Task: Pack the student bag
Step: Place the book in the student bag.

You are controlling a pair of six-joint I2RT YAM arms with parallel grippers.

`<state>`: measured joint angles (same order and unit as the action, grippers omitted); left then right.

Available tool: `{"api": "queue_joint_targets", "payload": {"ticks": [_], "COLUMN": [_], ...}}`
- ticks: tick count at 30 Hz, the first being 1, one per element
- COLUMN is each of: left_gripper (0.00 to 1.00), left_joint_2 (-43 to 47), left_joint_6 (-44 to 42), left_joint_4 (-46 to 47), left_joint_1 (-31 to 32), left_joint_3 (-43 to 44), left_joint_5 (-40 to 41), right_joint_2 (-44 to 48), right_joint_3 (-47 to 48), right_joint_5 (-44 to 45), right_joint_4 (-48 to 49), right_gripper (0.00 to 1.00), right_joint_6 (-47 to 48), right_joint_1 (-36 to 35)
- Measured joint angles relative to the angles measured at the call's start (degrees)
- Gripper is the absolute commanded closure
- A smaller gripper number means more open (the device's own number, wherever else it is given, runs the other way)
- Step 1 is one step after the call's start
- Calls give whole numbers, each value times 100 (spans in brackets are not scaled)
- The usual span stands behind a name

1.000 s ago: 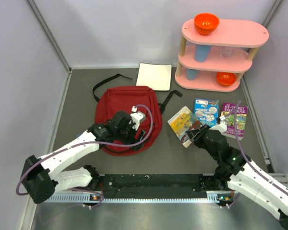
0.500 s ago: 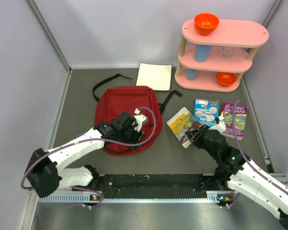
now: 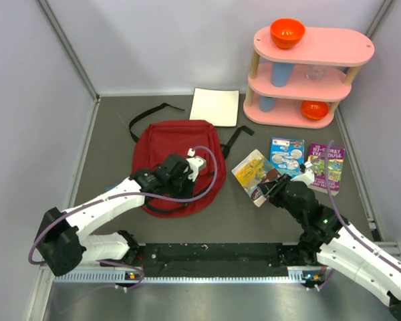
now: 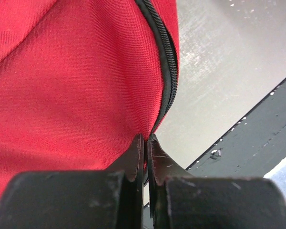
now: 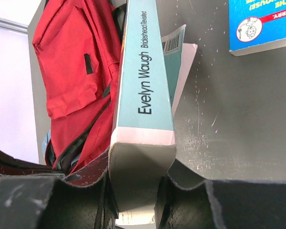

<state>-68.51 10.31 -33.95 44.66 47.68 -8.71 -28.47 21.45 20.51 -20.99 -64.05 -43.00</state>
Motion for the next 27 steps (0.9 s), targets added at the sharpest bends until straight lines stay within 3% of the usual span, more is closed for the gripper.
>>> {"api": "queue_joint_targets", "payload": {"ticks": [7, 11, 15, 21, 27], "left_gripper": [100, 100, 100, 100, 100], "left_joint_2": [61, -35, -466, -977, -645], "left_joint_6": [181, 522, 962, 1421, 1532], "left_joint_4": [122, 365, 745, 922, 909], "left_joint_1": [-4, 17, 70, 83, 85], "left_joint_3": [319, 872, 1534, 1919, 2013], "left_joint_5": [-612, -1128, -1263, -774, 240], "right_joint_2": [22, -74, -118, 304, 866], "right_joint_3": [96, 1058, 2149, 2586, 2507], "right_joint_5": [22, 450, 852, 1019, 278], "right_joint_4": [-164, -1169, -1386, -1622, -2170], "right_gripper": [100, 100, 100, 100, 100], "right_joint_6": [339, 1150, 1797, 1864, 1478], "right_joint_1": [0, 37, 120, 129, 142]}}
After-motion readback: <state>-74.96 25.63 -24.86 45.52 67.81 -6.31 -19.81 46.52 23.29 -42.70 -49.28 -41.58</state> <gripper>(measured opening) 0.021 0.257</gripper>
